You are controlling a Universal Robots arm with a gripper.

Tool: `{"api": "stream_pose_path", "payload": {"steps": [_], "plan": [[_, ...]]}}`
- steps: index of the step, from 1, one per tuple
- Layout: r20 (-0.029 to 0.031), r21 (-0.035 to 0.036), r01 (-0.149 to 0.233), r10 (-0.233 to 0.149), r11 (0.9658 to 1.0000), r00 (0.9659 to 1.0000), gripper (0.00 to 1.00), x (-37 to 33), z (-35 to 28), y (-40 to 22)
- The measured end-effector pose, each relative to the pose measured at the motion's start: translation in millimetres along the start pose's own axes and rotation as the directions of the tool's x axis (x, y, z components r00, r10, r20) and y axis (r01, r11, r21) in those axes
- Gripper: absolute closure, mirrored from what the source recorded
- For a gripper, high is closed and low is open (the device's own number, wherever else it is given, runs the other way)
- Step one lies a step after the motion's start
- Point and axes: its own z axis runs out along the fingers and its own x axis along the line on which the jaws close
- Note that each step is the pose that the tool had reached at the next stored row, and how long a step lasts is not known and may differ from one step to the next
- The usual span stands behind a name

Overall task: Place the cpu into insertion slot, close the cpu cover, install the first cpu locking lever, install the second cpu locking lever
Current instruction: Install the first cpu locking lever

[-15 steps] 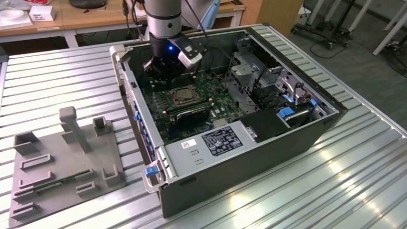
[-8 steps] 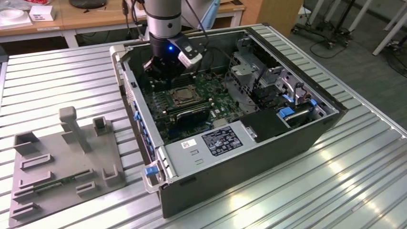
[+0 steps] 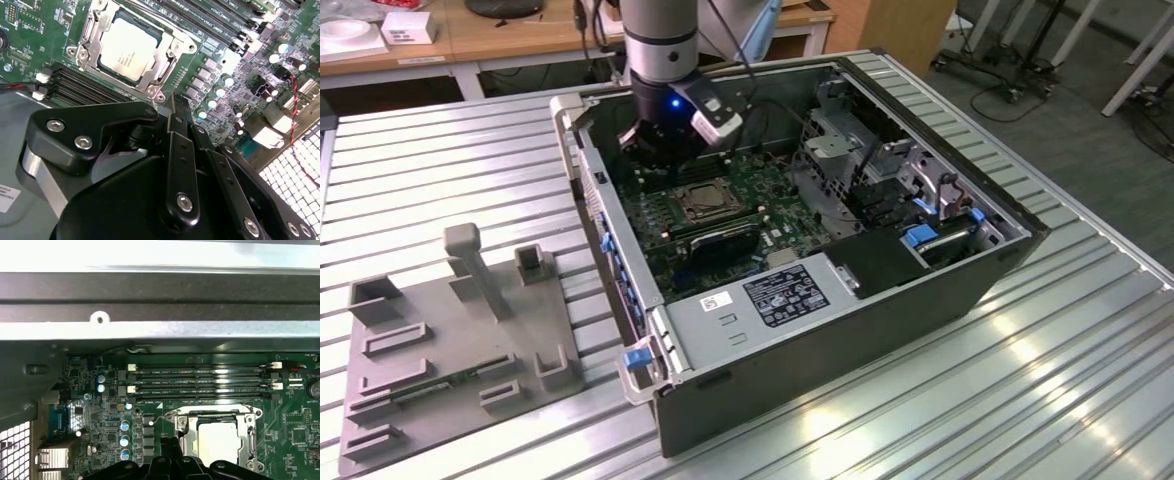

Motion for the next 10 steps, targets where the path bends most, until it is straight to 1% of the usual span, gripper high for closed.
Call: {"api": "stream_pose_path", "payload": {"steps": [5, 6, 7, 8, 10], "plan": [[0.0051, -0.0011, 0.0, 0.0, 1.0, 1.0, 0.89, 6.0, -0.3, -0.2], [0.0074, -0.0065, 0.0, 0.0, 1.0, 1.0, 0.89, 6.2, -0.3, -0.2], [0.0091, -0.0149, 0.0, 0.0, 0.9999, 1.0, 0.89, 6.4, -0.3, -0.2], [0.0099, -0.0181, 0.0, 0.0, 0.9998, 1.0, 0.89, 6.5, -0.3, -0.2], [0.0099, -0.0182, 0.0, 0.0, 0.9998, 1.0, 0.89, 6.6, -0.3, -0.1]]}}
